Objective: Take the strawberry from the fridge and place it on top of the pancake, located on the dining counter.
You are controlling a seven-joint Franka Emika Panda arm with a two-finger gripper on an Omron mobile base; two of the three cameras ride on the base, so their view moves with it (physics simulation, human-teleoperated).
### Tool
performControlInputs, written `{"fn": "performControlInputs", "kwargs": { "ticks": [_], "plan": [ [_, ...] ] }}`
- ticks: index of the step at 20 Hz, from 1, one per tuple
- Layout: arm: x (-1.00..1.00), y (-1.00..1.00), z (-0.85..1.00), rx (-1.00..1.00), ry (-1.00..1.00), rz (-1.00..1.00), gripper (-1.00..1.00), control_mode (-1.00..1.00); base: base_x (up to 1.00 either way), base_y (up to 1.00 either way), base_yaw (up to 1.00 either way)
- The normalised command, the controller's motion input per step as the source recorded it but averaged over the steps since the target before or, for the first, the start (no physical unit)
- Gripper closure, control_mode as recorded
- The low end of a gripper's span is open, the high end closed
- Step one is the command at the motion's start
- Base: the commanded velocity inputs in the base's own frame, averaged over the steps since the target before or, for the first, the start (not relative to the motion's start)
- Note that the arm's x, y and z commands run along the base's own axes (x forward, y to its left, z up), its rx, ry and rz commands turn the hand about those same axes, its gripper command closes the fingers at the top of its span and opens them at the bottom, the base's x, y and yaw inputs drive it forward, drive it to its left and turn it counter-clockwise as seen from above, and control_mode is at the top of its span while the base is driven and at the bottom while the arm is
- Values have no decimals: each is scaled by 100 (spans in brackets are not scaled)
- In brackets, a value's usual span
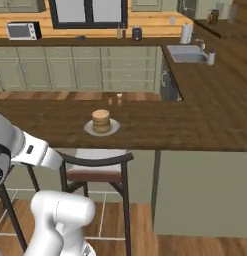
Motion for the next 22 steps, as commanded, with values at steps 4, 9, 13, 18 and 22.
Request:
{"fn": "performControlInputs", "kwargs": {
  "ticks": [4, 9, 13, 18, 22],
  "plan": [
    [0, 0, 0, 0, 0, 0, 100, 100, 58, -56, 53],
    [0, 0, 0, 0, 0, 0, 100, 100, 85, 4, 21],
    [0, 0, 0, 0, 0, 0, 100, 100, 78, 7, -12],
    [0, 0, 0, 0, 0, 0, 100, 100, 55, 28, -30],
    [0, 0, 0, 0, 0, 0, 100, 100, 12, 62, -16]
  ]
}}
